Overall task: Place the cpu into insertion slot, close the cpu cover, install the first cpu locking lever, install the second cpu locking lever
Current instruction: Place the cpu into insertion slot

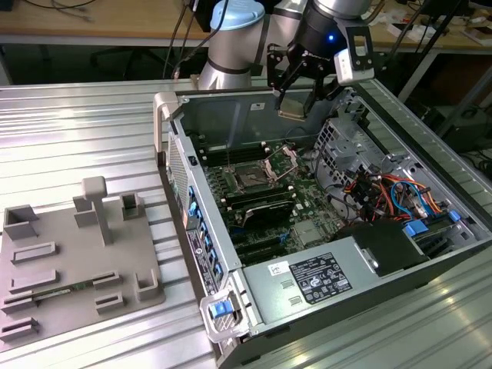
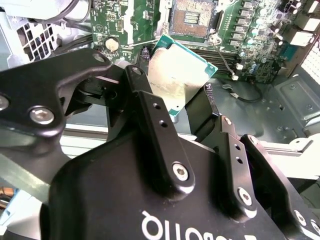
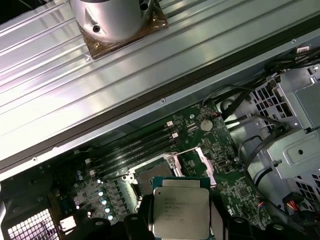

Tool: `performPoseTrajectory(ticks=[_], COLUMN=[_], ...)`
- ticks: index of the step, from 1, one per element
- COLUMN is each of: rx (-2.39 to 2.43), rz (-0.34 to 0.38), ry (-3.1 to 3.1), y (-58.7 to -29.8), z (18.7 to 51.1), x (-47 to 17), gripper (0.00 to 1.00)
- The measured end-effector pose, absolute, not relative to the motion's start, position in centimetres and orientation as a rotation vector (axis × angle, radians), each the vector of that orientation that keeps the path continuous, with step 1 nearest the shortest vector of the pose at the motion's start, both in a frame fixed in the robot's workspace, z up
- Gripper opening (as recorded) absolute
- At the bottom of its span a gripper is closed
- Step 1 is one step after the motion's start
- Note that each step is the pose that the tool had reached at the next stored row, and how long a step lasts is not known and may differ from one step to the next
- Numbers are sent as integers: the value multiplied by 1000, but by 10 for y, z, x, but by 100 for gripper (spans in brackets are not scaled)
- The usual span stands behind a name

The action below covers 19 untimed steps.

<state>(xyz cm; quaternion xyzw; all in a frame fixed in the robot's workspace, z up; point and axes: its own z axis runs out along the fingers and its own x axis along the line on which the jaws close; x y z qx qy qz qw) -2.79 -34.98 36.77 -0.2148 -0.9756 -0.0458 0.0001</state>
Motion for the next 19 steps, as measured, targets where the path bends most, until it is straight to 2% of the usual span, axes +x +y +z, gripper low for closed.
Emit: performPoseTrajectory(ticks=[19], rx=[-751], rz=[-144], ry=[-3049], y=[-350], z=[368], x=[-28], gripper=[55])
